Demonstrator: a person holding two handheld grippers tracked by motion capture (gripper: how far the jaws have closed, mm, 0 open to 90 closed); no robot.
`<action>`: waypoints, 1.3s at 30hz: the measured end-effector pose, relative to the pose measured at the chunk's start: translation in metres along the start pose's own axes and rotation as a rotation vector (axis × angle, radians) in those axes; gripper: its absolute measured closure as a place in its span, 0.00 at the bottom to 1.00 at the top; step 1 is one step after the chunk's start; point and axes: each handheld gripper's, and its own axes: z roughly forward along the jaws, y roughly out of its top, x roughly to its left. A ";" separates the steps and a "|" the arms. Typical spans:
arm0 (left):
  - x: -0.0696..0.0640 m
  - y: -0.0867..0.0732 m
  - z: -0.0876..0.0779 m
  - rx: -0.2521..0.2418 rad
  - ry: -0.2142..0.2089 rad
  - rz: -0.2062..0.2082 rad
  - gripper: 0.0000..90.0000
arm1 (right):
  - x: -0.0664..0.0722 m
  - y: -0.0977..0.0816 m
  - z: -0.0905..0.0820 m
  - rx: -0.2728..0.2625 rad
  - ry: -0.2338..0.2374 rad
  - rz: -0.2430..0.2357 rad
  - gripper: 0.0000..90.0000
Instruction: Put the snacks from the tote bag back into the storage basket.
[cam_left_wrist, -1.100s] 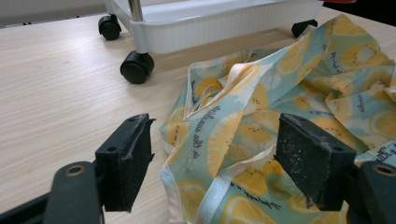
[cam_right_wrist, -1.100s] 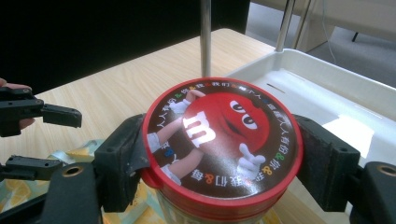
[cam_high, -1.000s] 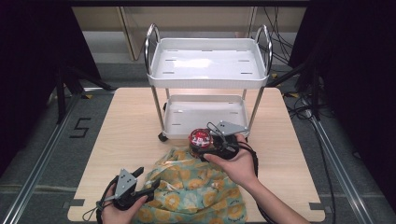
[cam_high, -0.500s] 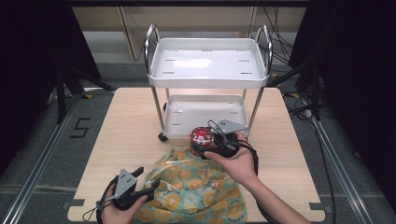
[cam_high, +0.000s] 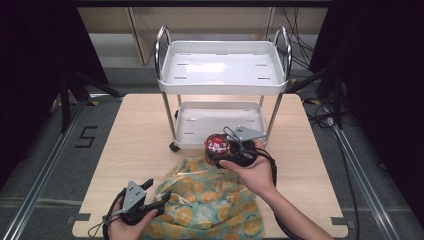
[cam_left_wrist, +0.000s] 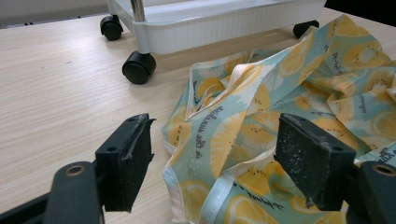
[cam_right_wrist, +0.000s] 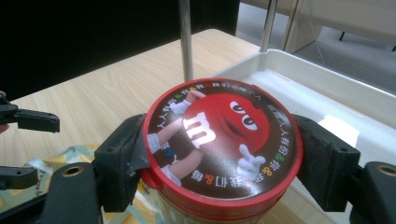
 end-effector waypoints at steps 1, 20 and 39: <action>0.000 0.000 0.000 0.000 -0.001 0.002 0.29 | -0.001 0.000 0.000 -0.003 -0.008 -0.020 0.29; 0.000 0.000 0.000 -0.001 -0.001 0.000 0.29 | -0.006 0.002 0.000 -0.006 -0.044 -0.005 0.29; 0.000 0.000 0.000 -0.002 0.000 -0.013 0.29 | -0.013 0.003 0.001 -0.015 -0.065 -0.007 0.29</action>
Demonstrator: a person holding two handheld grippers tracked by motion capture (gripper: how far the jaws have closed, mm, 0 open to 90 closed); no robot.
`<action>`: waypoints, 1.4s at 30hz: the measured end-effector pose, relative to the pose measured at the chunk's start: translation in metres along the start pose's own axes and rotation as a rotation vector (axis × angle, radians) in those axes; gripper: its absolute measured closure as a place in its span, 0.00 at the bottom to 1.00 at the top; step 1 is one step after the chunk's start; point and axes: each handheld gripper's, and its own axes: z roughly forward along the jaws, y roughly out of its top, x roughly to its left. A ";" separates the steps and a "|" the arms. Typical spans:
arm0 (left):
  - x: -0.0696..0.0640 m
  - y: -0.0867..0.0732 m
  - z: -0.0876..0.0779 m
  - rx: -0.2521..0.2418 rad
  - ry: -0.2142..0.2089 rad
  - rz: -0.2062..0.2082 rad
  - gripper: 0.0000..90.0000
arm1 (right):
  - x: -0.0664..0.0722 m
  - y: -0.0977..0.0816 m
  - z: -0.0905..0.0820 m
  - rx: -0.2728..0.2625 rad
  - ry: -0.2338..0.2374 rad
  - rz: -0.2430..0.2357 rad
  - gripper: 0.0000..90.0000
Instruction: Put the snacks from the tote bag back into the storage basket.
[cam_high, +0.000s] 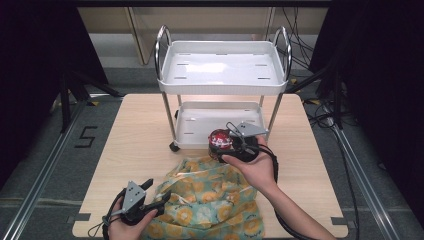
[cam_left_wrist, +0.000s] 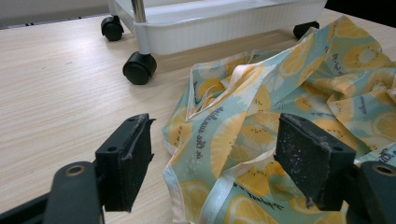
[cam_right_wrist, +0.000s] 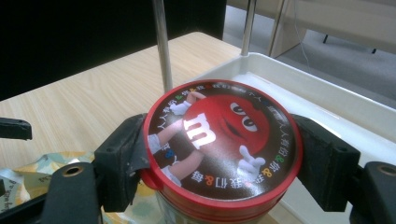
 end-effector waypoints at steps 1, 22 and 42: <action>0.000 0.000 0.000 0.000 0.000 -0.003 0.29 | 0.000 0.000 0.000 0.003 0.004 0.012 0.29; 0.000 0.000 0.000 -0.002 0.001 0.006 0.29 | -0.005 0.001 0.001 -0.001 -0.020 0.000 0.29; 0.002 0.001 0.000 -0.008 0.001 0.009 0.29 | -0.009 0.002 0.004 -0.007 -0.036 0.014 0.29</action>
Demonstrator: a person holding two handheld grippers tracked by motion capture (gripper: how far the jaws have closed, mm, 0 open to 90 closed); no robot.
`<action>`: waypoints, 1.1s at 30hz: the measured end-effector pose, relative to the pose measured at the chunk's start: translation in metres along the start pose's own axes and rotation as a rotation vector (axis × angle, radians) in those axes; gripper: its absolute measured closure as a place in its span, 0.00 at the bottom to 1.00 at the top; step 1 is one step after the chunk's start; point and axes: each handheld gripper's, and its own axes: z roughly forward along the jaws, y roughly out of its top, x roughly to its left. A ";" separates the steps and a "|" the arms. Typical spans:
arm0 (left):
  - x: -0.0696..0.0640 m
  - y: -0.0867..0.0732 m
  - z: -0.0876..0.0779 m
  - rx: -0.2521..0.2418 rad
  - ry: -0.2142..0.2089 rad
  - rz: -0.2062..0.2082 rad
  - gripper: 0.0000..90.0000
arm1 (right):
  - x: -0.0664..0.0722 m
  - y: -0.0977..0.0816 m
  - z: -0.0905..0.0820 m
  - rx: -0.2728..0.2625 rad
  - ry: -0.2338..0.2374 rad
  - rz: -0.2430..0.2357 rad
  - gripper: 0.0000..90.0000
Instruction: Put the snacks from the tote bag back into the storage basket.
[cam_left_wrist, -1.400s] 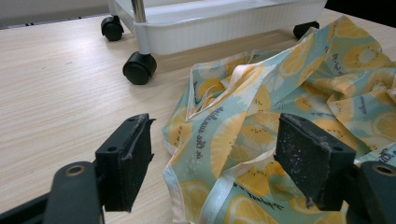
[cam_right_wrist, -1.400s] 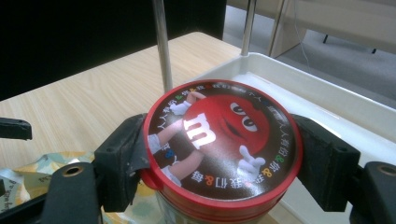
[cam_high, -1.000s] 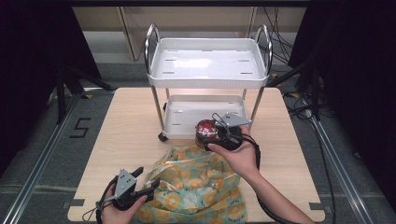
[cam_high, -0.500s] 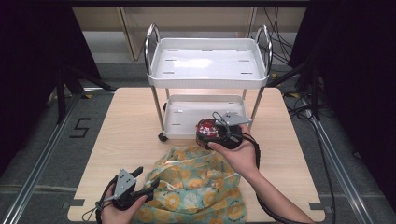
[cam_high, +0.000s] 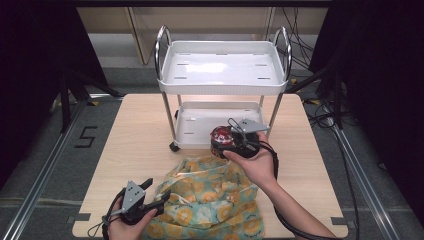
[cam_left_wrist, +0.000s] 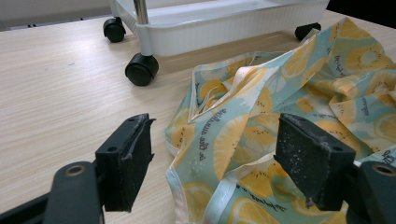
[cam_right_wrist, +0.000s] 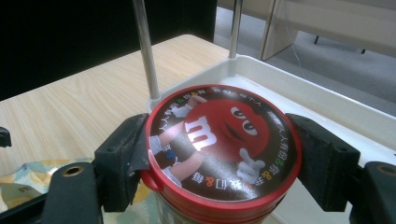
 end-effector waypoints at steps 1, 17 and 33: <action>0.000 0.000 0.000 0.001 0.000 0.001 0.29 | 0.000 0.000 0.000 0.000 -0.001 0.000 0.29; 0.000 0.000 0.000 0.004 0.002 0.000 0.29 | -0.005 0.000 0.003 0.007 -0.013 -0.006 0.29; 0.001 0.000 0.000 0.003 -0.002 0.004 0.29 | -0.009 0.003 0.004 -0.003 -0.022 -0.007 0.29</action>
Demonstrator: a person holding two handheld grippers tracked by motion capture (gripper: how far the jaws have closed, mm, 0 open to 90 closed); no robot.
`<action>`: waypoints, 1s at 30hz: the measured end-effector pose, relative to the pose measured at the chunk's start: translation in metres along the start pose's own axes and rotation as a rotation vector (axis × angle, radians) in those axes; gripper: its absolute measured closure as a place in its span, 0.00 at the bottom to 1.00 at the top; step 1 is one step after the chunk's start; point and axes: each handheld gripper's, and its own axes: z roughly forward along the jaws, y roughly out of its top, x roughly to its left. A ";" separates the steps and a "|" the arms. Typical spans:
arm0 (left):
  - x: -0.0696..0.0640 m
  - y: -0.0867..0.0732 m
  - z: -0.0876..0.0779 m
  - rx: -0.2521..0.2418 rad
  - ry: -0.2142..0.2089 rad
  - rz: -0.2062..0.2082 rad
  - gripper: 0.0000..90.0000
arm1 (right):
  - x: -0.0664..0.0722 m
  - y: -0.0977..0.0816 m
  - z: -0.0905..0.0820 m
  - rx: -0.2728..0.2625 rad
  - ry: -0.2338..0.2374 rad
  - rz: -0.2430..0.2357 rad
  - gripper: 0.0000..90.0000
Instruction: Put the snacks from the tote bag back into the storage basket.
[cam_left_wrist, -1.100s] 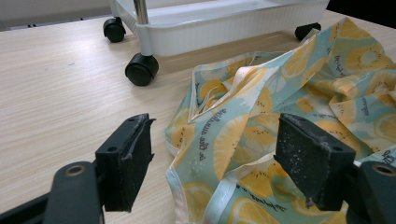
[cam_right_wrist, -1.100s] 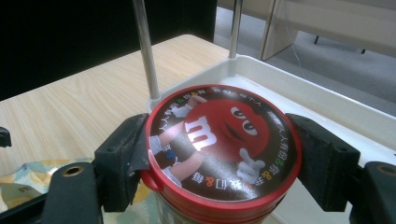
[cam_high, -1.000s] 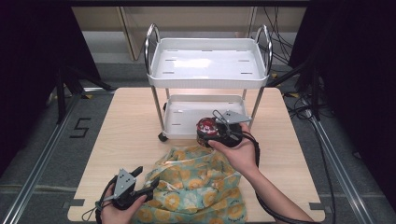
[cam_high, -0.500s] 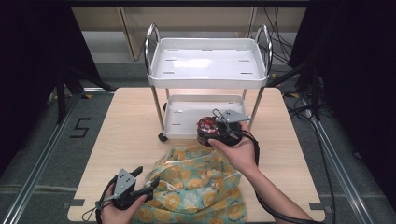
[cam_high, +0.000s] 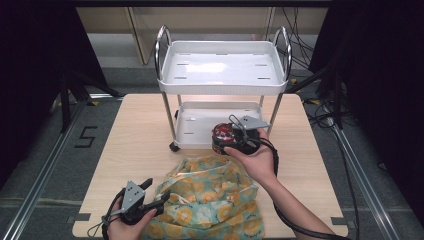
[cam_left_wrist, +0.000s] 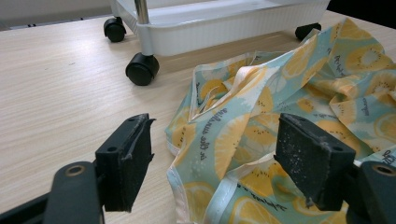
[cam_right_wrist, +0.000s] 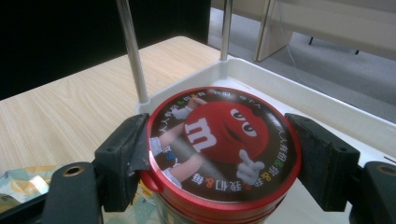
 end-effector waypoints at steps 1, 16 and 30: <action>0.000 0.000 0.000 -0.001 0.000 -0.001 0.29 | 0.000 0.000 0.001 0.001 0.014 0.005 0.29; -0.001 0.000 -0.001 -0.001 0.010 -0.006 0.29 | -0.004 0.000 0.001 0.011 0.007 0.019 0.29; 0.000 0.000 0.000 -0.002 0.002 -0.001 0.29 | -0.009 0.001 0.003 -0.003 0.001 0.022 0.30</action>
